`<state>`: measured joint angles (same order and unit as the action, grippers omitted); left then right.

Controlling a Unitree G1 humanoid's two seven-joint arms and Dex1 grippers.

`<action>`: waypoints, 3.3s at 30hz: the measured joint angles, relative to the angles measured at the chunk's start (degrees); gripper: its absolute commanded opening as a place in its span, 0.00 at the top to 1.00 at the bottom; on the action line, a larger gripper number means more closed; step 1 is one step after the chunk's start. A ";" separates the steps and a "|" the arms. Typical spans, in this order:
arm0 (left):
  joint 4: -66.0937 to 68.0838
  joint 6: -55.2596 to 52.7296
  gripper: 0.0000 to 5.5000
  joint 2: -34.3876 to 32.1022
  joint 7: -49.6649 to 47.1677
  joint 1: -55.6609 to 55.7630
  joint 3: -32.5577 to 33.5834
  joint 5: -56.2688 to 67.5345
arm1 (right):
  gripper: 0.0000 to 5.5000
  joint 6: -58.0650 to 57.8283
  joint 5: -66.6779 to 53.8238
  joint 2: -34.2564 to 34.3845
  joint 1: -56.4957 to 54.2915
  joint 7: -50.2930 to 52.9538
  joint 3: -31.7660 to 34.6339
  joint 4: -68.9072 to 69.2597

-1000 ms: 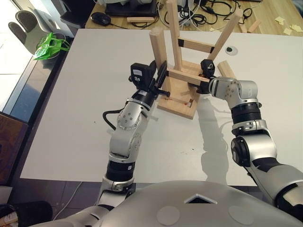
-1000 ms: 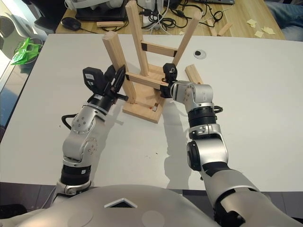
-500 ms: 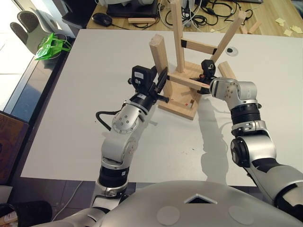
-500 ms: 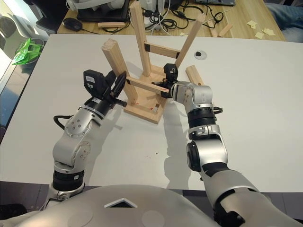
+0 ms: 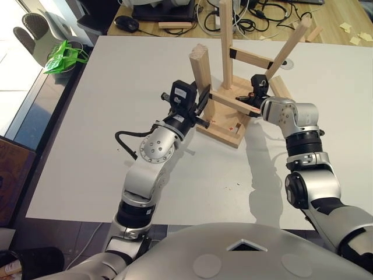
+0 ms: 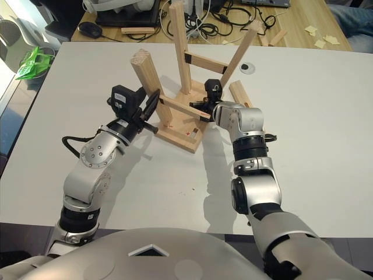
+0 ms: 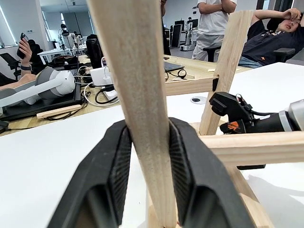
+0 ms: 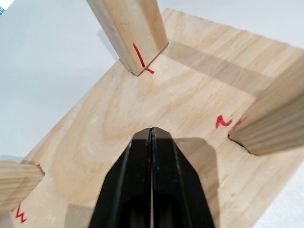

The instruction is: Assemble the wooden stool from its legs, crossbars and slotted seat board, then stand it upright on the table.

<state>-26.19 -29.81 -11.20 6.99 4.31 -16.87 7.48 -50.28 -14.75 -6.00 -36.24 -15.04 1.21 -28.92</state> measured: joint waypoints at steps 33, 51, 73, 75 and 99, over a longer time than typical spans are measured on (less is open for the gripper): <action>6.67 0.20 0.62 11.58 0.01 -0.96 8.44 8.95 | 1.00 2.27 2.53 0.63 2.27 -0.76 -2.11 3.04; 4.45 10.80 0.14 14.19 -0.17 5.67 13.02 11.15 | 1.00 4.34 2.79 1.51 4.25 -1.79 -2.63 5.10; 5.19 1.92 0.02 6.41 -14.75 15.38 26.37 4.20 | 1.00 3.88 9.32 -16.01 16.89 -1.74 -1.37 37.83; 8.47 -2.27 0.02 5.74 -14.63 11.52 24.52 2.24 | 1.00 9.22 9.47 -16.88 17.31 0.07 3.27 38.69; 7.56 -23.37 0.02 -2.24 5.02 0.28 -6.98 -3.38 | 0.97 14.36 4.67 -17.77 21.52 7.75 21.92 28.69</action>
<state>-18.63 -53.18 -13.44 12.01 4.59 -23.85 4.10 -35.92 -10.08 -23.78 -14.72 -7.29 23.14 -0.23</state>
